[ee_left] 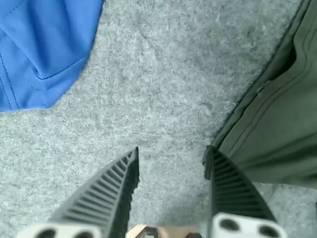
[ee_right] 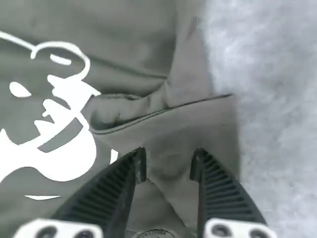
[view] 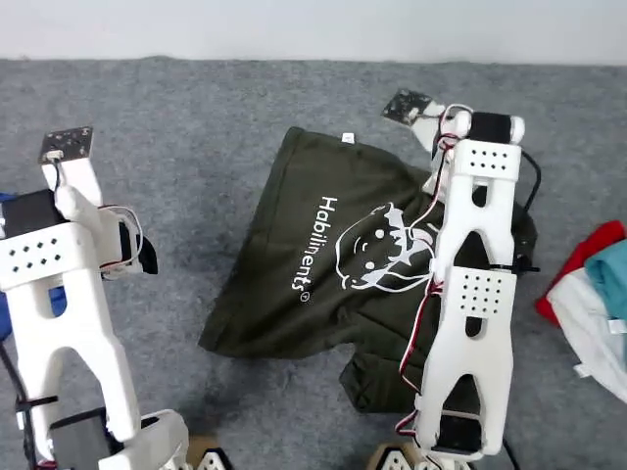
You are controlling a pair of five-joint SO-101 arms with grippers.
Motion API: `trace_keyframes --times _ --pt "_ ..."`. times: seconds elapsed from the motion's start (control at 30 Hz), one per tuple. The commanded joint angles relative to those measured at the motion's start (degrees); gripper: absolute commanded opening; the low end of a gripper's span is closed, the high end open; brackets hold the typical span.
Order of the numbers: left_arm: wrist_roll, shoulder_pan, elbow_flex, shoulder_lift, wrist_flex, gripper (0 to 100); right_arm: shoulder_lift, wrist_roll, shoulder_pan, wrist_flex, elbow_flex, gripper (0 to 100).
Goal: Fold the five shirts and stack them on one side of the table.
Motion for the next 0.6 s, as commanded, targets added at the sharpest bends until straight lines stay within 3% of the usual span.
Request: trace_keyframes --times 0.0,0.23,0.57 --pt "-0.53 0.09 -0.13 -2.11 1.76 21 -3.03 0.35 -0.22 0.57 0.97 15.6" --pt "-0.53 0.09 -0.13 -2.11 1.85 21 0.4 0.35 -0.4 -4.7 1.14 0.9" --pt "-0.53 0.09 -0.13 -2.11 1.85 21 1.63 0.44 0.48 -5.76 1.05 1.0"
